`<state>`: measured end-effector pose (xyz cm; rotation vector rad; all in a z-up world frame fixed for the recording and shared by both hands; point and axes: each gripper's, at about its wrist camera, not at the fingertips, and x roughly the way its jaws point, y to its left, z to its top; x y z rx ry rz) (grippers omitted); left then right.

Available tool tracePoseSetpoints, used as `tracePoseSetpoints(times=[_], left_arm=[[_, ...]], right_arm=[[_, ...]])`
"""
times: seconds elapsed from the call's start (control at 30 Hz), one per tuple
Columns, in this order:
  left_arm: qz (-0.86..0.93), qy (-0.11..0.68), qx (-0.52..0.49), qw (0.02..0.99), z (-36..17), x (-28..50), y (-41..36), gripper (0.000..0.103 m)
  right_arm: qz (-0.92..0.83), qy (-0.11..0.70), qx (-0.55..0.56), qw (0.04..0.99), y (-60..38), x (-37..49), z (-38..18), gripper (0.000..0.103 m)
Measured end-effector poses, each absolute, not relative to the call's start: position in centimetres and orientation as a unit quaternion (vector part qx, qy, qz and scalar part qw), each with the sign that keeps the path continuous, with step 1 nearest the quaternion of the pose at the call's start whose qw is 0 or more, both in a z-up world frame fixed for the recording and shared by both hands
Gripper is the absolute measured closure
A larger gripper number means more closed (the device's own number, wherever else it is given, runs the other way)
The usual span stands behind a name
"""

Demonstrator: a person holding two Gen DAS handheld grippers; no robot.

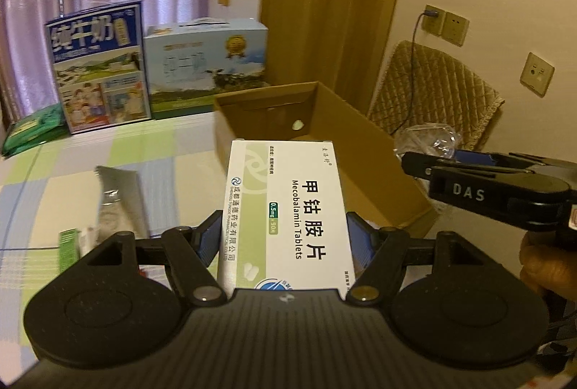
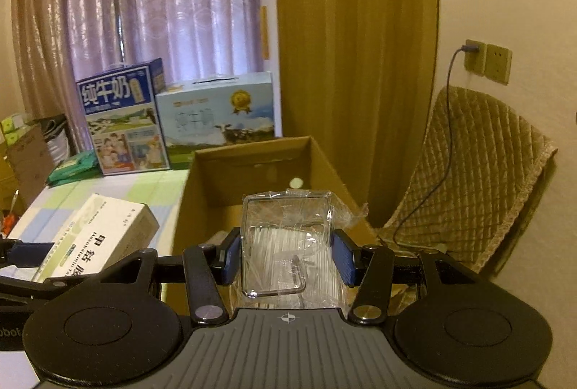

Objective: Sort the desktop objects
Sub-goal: 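Lift and carry the tablet box and wire rack with both grippers to the cardboard box, then open both grippers to drop the tablet box and wire rack into the cardboard box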

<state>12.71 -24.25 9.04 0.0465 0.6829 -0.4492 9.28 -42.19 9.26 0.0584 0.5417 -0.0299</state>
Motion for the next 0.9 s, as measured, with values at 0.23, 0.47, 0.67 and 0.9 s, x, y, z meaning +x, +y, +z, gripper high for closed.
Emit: tracePoseSetpoints(times=[0.23,0.47,0.67,0.9], left_arm=[[-0.238,0.342,0.025,0.909,7.8,14.7,-27.9,0.036],[-0.247,0.348,0.024,0.904,6.8,16.7,-30.1,0.036],[-0.251,0.352,0.024,0.901,6.1,18.2,-31.0,0.036],[-0.251,0.354,0.019,0.901,5.1,19.4,-30.9,0.031]], right_arm=[[-0.019,0.277,0.037,0.960,-44.8,11.1,8.4,0.054],[-0.022,0.284,0.045,0.957,-46.4,13.0,7.4,0.054],[-0.024,0.287,0.048,0.956,-47.2,14.4,7.1,0.054],[-0.027,0.290,0.047,0.955,-47.6,15.4,6.7,0.054]])
